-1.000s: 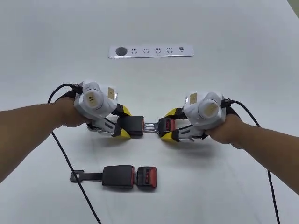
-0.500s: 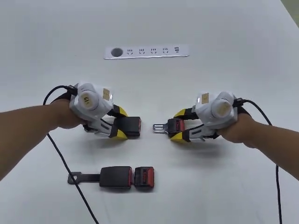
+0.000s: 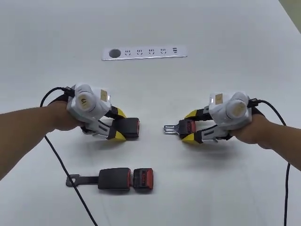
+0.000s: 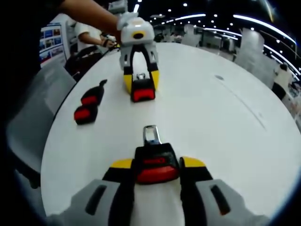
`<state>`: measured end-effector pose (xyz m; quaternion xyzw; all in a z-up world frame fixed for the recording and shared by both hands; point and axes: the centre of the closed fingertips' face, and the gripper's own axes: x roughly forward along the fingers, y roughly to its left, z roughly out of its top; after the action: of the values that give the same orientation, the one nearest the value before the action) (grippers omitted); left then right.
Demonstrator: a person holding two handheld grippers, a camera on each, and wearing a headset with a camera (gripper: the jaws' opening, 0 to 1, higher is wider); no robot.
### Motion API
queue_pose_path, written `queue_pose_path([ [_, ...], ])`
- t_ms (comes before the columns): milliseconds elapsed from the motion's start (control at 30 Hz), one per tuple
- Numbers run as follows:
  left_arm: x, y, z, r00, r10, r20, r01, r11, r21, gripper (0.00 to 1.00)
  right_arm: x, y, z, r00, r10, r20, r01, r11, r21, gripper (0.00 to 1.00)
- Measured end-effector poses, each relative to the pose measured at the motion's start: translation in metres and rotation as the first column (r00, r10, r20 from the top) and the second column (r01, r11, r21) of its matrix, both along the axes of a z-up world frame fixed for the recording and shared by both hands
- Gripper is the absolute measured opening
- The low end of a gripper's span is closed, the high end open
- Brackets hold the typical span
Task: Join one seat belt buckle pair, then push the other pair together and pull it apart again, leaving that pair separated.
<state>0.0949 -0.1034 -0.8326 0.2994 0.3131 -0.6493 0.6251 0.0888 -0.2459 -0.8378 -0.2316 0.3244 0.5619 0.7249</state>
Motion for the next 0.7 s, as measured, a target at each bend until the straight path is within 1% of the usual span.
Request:
queue_pose_path([
  [167,0.0,0.0,0.0,1.0,0.0,-0.001,0.0,1.0,0.002,0.35,0.0,-0.008,0.0,1.0,-0.004,-0.002,0.004,1.0,-0.005,0.37],
  [200,0.0,0.0,0.0,1.0,0.001,-0.001,-0.001,1.0,0.002,0.35,0.001,-0.007,0.0,1.0,-0.002,0.001,0.002,1.0,-0.004,0.38],
  [300,0.0,0.0,0.0,1.0,0.001,-0.002,-0.001,1.0,0.002,0.35,-0.002,-0.015,0.001,1.0,-0.002,-0.002,0.002,1.0,-0.009,0.38],
  [700,0.001,0.0,0.0,1.0,0.001,-0.005,-0.001,1.0,0.003,0.35,-0.004,-0.037,-0.003,1.0,-0.013,-0.004,0.013,1.0,-0.019,0.38],
])
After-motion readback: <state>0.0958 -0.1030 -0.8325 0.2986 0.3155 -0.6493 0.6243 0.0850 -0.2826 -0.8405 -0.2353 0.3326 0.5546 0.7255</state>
